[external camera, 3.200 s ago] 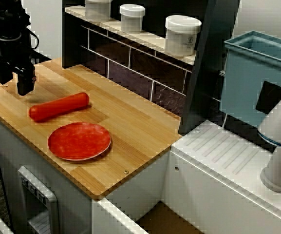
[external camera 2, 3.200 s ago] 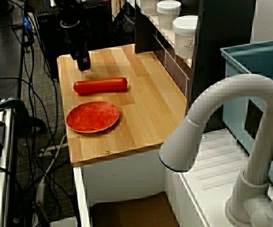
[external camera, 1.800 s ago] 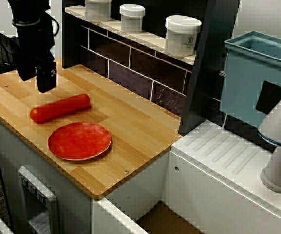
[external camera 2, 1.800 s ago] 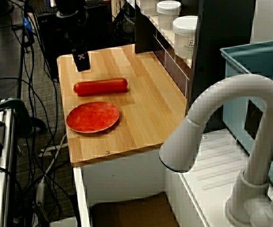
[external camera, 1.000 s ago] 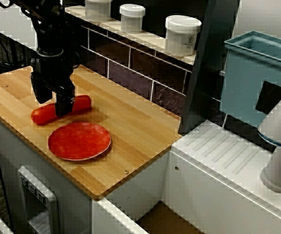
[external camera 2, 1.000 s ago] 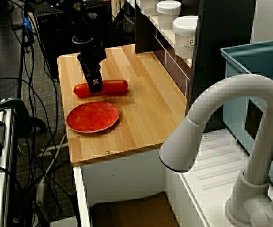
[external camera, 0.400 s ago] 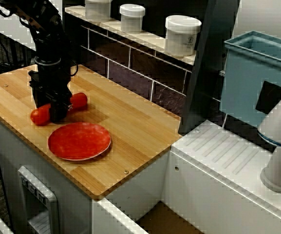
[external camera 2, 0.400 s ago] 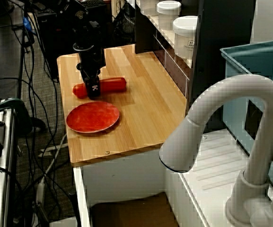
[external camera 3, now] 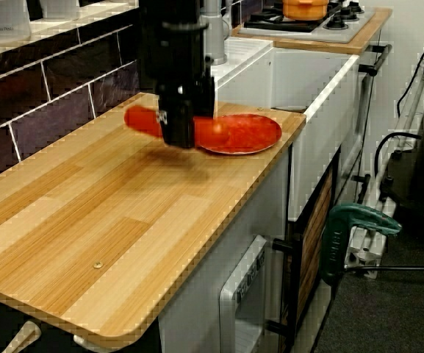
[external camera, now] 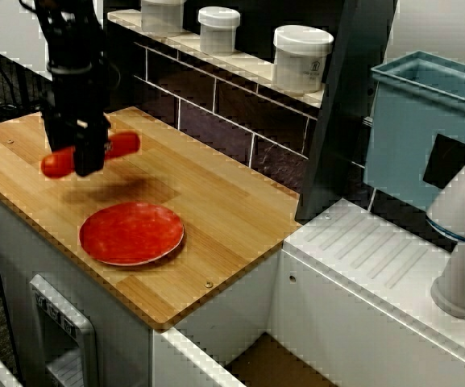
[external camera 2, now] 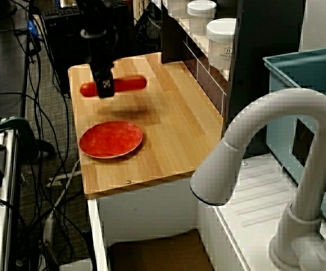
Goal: Put the object on the plate
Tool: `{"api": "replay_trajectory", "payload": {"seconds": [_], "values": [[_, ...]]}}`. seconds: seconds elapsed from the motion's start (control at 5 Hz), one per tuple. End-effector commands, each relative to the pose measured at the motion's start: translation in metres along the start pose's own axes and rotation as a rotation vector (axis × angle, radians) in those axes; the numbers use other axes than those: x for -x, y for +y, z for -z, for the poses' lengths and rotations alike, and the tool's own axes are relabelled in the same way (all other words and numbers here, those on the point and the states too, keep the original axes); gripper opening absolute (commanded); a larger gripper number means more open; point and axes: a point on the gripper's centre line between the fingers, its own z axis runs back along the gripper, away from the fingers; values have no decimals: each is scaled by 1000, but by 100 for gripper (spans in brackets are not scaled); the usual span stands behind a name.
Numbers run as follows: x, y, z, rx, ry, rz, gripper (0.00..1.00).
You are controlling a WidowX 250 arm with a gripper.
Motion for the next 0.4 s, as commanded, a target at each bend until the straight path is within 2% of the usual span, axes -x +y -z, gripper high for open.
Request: {"api": "replay_trajectory", "payload": {"seconds": [0.0, 0.2], "values": [[23, -21, -37, -3, -103, 104, 0], [38, -42, -31, -11, -103, 156, 0]]}}
